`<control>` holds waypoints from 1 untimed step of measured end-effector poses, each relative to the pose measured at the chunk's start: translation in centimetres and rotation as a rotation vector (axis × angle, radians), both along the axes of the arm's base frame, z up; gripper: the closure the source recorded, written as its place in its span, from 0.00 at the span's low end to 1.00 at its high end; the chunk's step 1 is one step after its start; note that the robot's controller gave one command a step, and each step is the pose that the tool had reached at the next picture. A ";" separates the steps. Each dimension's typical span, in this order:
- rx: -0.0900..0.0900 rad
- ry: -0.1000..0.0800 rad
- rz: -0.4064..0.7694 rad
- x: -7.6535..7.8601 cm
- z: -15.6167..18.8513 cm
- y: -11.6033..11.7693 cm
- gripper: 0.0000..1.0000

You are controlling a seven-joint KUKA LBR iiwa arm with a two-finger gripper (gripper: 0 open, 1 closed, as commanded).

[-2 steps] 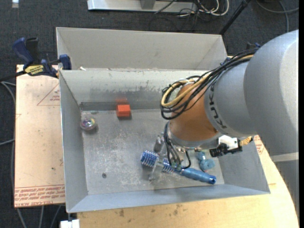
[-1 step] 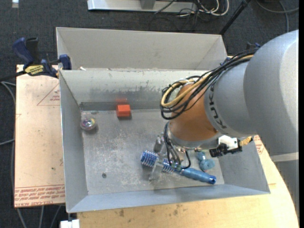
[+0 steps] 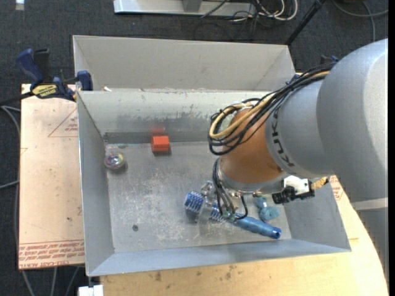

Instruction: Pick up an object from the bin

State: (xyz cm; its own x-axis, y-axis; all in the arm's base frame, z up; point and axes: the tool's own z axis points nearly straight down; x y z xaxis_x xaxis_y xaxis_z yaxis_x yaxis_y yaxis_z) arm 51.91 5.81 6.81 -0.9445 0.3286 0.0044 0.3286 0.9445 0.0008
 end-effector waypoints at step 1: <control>-0.001 -0.008 0.002 0.1 4.2 0.1 1.00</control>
Offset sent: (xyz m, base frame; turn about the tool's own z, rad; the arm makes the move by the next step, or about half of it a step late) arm 0.0001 0.0000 0.0405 0.0000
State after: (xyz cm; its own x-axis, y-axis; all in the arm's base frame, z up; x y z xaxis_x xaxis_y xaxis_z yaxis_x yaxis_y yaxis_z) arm 51.99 5.87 10.99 -0.9452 0.3266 -0.0030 0.3266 0.9452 0.0028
